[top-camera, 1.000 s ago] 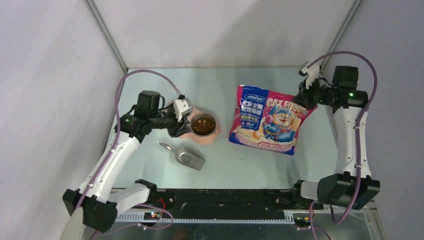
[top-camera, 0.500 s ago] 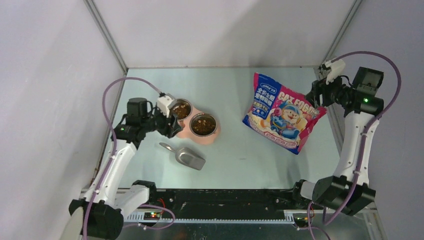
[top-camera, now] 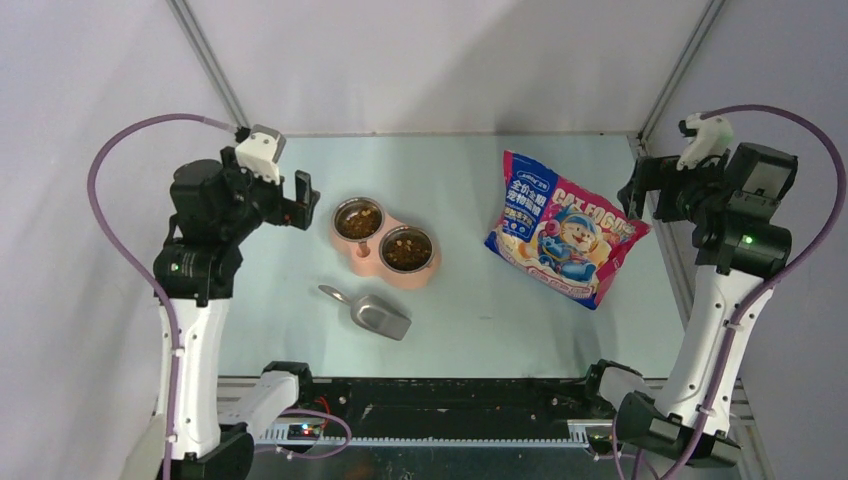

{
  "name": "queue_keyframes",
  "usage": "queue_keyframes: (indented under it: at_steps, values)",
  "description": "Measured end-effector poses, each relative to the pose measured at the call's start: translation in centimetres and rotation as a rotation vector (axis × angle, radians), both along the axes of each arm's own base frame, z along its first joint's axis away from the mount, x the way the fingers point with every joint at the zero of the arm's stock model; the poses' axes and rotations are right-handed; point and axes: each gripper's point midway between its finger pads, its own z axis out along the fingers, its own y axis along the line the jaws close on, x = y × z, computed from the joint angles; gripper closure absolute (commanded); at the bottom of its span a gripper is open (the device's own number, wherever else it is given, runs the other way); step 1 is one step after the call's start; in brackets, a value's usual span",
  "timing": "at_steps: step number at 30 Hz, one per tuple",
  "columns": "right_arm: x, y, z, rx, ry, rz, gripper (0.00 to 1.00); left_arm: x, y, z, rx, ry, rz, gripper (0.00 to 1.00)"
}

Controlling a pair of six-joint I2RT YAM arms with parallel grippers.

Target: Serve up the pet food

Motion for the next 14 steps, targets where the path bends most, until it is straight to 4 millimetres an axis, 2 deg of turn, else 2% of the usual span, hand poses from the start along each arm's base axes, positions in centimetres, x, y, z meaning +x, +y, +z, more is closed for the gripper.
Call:
queue_keyframes:
  at_steps: [3, 6, 12, 14]
  values:
    - [-0.1, -0.9, 0.2, 0.028, 0.015, -0.086, 0.00, -0.6, 0.8, 0.8, 0.008, -0.009, 0.044, 0.00]
    - [-0.9, -0.7, 1.4, 0.043, -0.018, -0.115, 0.00, -0.9, 1.7, 1.4, -0.001, -0.005, 0.095, 0.00]
    - [-2.8, 0.2, 8.0, 0.027, -0.208, -0.125, 0.01, -1.4, 2.7, 4.1, -0.036, -0.052, 0.169, 0.00]
    - [-3.4, 0.6, 9.3, 0.036, -0.247, -0.126, 0.00, -1.6, 2.8, 4.6, -0.070, -0.060, 0.197, 0.00]
